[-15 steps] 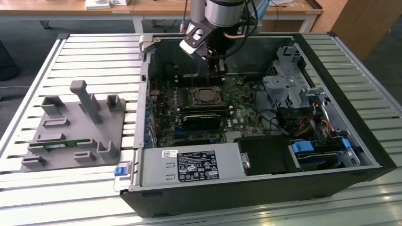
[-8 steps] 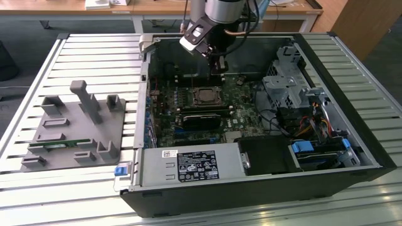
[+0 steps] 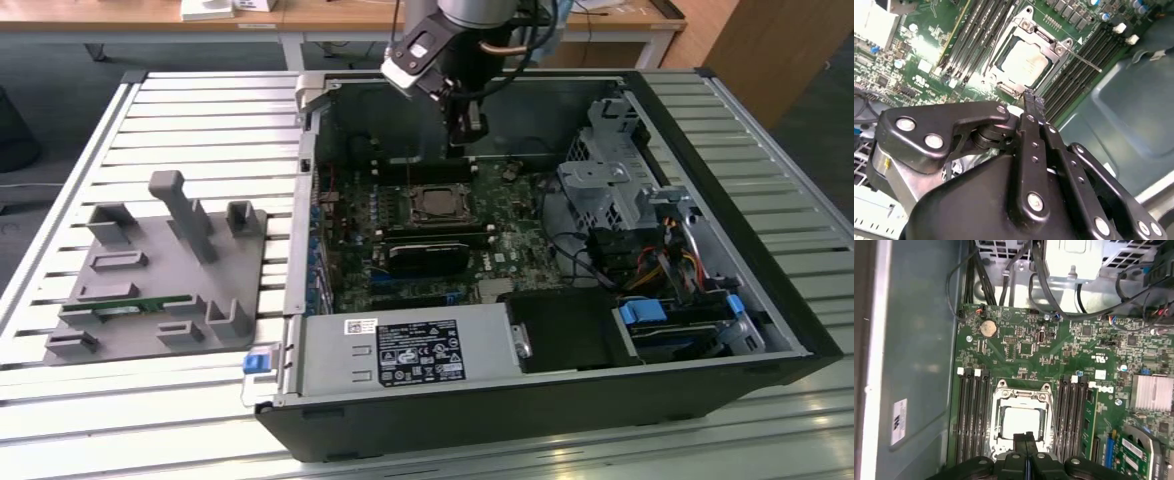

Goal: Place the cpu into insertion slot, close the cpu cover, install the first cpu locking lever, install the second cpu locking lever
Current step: 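Install the first cpu locking lever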

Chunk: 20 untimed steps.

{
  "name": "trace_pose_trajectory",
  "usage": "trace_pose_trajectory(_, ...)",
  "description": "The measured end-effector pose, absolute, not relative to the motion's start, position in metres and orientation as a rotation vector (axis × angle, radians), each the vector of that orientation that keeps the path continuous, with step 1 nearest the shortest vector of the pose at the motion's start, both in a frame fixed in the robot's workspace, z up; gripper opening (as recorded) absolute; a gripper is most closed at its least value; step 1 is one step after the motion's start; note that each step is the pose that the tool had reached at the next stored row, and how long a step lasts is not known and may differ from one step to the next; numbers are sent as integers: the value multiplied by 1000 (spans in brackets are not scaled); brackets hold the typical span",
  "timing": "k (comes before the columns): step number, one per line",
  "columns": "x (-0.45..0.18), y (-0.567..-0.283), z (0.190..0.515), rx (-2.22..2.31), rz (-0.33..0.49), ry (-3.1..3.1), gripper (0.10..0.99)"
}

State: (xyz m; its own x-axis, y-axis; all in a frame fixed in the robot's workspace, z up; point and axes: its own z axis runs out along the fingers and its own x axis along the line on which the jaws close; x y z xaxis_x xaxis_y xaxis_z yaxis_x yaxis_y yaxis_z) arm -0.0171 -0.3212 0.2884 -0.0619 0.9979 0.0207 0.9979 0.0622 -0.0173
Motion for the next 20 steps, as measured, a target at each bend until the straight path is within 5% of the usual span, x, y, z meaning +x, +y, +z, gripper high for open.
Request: trace_pose_trajectory(20, -17, -321, 289, -1718, 3, -2599, 106)
